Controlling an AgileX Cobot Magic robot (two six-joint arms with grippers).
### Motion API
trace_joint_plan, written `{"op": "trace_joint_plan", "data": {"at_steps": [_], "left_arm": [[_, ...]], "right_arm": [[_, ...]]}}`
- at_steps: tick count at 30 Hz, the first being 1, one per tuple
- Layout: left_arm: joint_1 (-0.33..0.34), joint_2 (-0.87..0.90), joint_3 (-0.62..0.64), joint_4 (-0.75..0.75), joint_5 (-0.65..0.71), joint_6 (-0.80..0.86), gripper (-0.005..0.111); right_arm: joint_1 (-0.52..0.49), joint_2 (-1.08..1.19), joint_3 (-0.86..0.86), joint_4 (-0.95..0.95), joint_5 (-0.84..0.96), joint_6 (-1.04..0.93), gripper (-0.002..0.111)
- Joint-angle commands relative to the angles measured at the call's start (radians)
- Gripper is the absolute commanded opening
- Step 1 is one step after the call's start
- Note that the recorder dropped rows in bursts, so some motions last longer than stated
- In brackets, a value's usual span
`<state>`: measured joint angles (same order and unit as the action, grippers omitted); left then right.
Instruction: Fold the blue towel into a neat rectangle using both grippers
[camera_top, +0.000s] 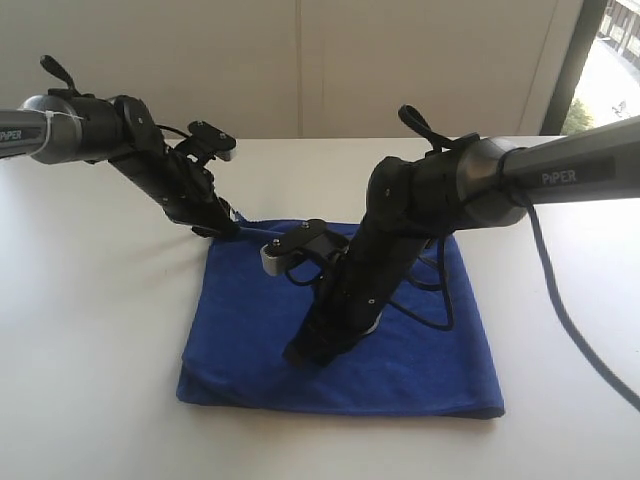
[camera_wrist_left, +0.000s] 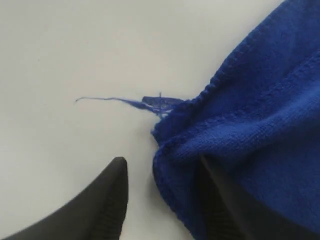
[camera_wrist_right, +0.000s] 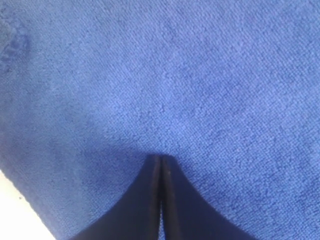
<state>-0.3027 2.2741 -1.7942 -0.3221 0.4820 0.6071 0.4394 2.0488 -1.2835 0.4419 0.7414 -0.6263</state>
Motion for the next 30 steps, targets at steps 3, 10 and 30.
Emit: {"op": "trace_joint_plan", "data": {"at_steps": [3,10,30], "left_arm": [[0.001,-0.114,0.002,-0.006,0.030,-0.007,0.052],[0.001,-0.210,0.011,-0.038,0.483,-0.003,0.027],[-0.157,-0.210,0.388,-0.253,0.356,0.238,0.000]], "right_arm": [[-0.001,0.030,0.007,-0.002,0.016,0.002,0.000],[-0.003,-0.022,0.001,-0.019,-0.001,0.002,0.000],[-0.133,-0.056,-0.019,-0.043,0.028,0.018,0.000]]}}
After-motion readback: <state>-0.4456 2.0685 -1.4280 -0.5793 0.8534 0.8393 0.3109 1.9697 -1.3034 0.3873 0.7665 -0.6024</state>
